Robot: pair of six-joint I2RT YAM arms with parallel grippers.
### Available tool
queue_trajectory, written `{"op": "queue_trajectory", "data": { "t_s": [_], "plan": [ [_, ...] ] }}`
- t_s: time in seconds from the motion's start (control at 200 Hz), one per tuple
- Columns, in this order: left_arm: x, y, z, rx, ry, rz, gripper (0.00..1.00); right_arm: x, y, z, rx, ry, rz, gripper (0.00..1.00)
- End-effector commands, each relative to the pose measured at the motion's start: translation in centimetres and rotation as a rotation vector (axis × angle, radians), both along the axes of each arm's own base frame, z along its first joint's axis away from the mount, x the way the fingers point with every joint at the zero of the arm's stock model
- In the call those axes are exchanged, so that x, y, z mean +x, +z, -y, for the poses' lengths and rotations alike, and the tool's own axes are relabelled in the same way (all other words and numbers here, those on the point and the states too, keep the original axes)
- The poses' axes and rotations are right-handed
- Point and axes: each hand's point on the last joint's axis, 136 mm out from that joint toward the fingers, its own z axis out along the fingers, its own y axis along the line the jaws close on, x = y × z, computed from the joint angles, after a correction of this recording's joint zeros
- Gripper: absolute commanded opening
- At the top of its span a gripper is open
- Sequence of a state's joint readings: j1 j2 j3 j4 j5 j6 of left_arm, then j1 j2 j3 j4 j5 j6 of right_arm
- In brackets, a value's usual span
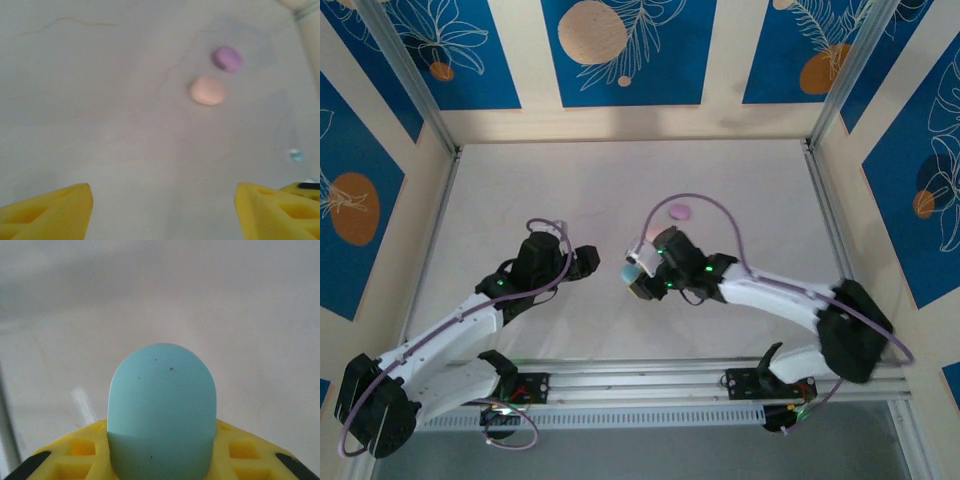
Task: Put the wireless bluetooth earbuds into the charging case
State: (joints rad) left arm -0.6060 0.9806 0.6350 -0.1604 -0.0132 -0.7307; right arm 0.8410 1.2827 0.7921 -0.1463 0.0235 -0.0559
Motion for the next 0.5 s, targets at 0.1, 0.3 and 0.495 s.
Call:
{"op": "queue_trajectory", "data": {
  "t_s": [0.1,0.3,0.495],
  "plan": [
    [-0.7,11.1,6.4,-0.250,-0.318,0.266,0.80,-0.9,7.3,1.0,0.156,0.109,0.283,0.31],
    [-2.8,14.2,9.9,-0.313,-0.515,0.322,0.80,-0.6,9.7,2.0,0.165,0.078,0.350,0.31],
    [-4.1,12.1,12.3,-0.226,-0.628,0.246,0.73,-0.1,11.2,2.2,0.201,0.038,0.392,0.32]
  ]
}}
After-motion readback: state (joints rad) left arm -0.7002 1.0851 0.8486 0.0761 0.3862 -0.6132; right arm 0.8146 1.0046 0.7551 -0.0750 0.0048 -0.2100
